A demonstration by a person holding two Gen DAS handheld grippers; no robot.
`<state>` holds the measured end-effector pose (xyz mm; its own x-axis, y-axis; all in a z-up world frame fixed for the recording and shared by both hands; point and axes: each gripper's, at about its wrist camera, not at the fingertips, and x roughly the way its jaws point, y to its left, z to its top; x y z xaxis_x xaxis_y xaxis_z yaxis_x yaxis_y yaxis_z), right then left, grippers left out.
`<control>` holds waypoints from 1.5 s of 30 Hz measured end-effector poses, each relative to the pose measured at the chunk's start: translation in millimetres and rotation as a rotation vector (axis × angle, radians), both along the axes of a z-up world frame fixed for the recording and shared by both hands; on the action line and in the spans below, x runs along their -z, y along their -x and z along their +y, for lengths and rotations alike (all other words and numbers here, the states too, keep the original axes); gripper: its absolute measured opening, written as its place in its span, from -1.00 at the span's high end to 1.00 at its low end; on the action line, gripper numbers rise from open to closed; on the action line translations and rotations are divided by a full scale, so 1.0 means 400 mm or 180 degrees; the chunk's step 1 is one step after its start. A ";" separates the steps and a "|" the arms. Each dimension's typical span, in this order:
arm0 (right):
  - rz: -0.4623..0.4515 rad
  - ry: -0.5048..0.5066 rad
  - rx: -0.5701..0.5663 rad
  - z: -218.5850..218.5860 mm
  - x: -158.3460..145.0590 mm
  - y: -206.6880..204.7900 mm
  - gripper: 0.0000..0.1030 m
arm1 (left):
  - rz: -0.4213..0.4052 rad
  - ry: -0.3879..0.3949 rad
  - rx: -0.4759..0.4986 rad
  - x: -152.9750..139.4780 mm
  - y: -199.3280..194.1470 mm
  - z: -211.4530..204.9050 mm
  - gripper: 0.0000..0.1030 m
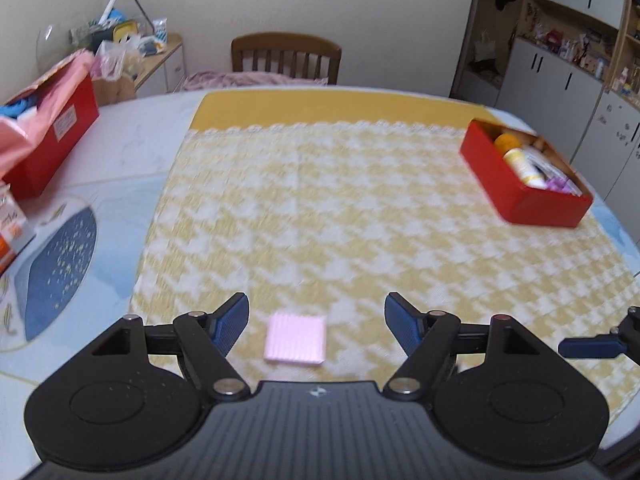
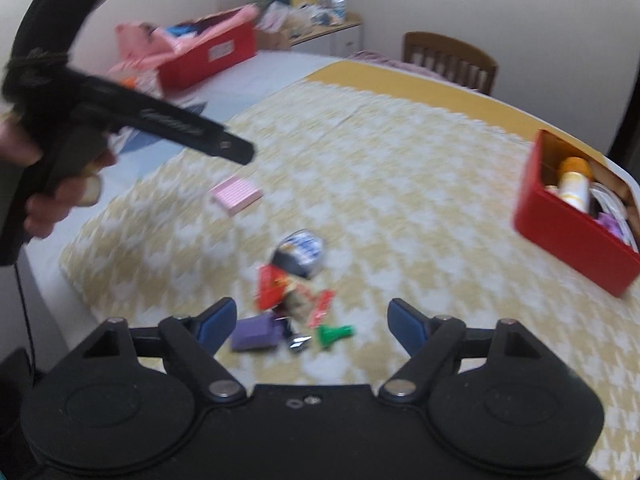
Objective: Organize rigid objects
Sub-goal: 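Move the left tool to the pink note pad while the right tool approaches the purple eraser, then grasp the pink note pad with the left tool while the right tool grasps the purple eraser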
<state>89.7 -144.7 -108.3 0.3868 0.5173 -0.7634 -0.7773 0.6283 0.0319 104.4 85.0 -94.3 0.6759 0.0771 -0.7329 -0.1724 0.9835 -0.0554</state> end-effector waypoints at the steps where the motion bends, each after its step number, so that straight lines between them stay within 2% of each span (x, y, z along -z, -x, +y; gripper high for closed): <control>1: 0.0008 0.0022 -0.0056 0.013 0.007 0.009 -0.52 | 0.0025 -0.0028 0.0006 0.013 0.002 0.005 -0.45; 4: -0.0004 0.0097 -0.0213 0.047 0.021 0.041 -0.51 | 0.0133 -0.0069 0.0031 0.050 0.006 0.016 -0.45; 9: -0.0086 0.0259 -0.0421 0.085 0.041 0.085 -0.30 | 0.0231 -0.0058 0.0160 0.094 0.012 0.017 -0.45; 14: -0.0109 0.0427 -0.0438 0.102 0.067 0.096 -0.08 | 0.0273 -0.0089 0.0185 0.118 0.002 0.017 -0.44; 18: -0.0187 0.0528 -0.0473 0.112 0.076 0.105 0.05 | 0.0308 -0.0147 0.0199 0.130 -0.009 0.014 -0.17; 22: -0.0269 0.0575 -0.0512 0.119 0.080 0.110 0.07 | 0.0287 -0.0163 0.0218 0.135 -0.013 0.009 -0.02; 26: -0.0253 0.0586 -0.0549 0.122 0.079 0.109 0.22 | 0.0261 -0.0179 0.0268 0.134 -0.025 -0.001 0.20; 29: -0.0204 0.0581 -0.0592 0.124 0.078 0.106 0.33 | 0.0256 -0.0154 0.0257 0.133 -0.029 -0.003 0.20; 37: -0.0137 0.0510 -0.0588 0.114 0.068 0.100 0.33 | 0.0257 -0.0128 0.0261 0.133 -0.025 -0.001 0.21; 45: -0.0058 0.0283 -0.0402 0.065 0.014 0.063 0.33 | 0.0341 -0.0169 0.0237 0.122 -0.020 -0.018 0.21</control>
<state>64.5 -118.8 -113.8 0.3371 0.4933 -0.8019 -0.8503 0.5252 -0.0343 112.2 77.9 -143.0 0.5993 0.0704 -0.7974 -0.1010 0.9948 0.0119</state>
